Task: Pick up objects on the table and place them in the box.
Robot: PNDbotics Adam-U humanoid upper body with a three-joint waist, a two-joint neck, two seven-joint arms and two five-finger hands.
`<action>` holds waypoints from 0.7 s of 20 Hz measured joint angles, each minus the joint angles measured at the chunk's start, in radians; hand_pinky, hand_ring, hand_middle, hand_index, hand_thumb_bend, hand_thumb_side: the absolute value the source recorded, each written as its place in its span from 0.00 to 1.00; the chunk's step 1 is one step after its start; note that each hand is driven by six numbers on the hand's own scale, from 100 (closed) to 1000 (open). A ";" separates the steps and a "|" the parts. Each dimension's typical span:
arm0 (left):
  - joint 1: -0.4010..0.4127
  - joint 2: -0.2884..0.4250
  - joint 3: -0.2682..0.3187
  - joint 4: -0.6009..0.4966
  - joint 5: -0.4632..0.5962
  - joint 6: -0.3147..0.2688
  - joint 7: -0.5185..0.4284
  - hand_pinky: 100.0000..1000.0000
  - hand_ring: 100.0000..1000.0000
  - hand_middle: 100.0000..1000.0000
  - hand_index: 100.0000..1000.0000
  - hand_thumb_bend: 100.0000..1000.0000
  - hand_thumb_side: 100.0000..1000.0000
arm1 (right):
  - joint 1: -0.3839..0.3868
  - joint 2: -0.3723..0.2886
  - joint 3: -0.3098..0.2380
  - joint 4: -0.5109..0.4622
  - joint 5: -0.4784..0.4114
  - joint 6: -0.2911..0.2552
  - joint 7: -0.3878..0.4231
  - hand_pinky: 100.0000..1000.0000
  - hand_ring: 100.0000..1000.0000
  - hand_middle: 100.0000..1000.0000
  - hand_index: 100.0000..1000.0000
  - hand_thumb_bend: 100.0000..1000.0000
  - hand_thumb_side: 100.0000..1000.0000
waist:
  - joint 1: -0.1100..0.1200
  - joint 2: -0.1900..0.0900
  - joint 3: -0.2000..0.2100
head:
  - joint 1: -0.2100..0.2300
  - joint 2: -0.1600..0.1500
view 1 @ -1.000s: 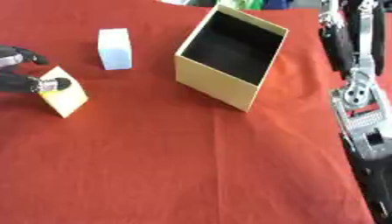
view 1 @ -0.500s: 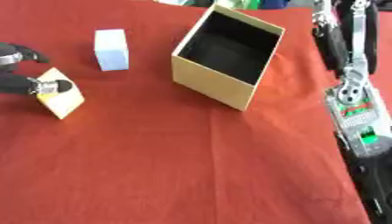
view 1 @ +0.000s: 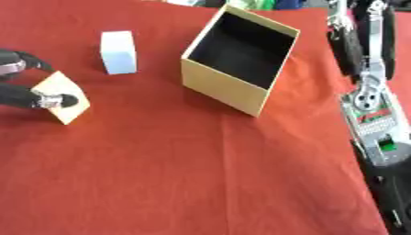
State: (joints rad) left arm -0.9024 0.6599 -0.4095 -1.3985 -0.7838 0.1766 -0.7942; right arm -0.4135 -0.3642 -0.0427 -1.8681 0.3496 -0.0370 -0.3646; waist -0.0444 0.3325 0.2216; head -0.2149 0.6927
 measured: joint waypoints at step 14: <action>0.005 -0.018 0.000 0.072 -0.019 0.008 0.014 0.82 1.00 0.91 0.95 0.60 0.92 | 0.000 0.007 0.000 0.000 -0.003 0.000 0.000 0.77 0.72 0.68 1.00 0.00 0.81 | -0.003 0.000 -0.005 | 0.000 0.000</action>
State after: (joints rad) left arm -0.8978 0.6415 -0.4093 -1.3263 -0.8024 0.1849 -0.7802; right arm -0.4131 -0.3575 -0.0427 -1.8681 0.3464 -0.0372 -0.3644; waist -0.0470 0.3325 0.2163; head -0.2144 0.6929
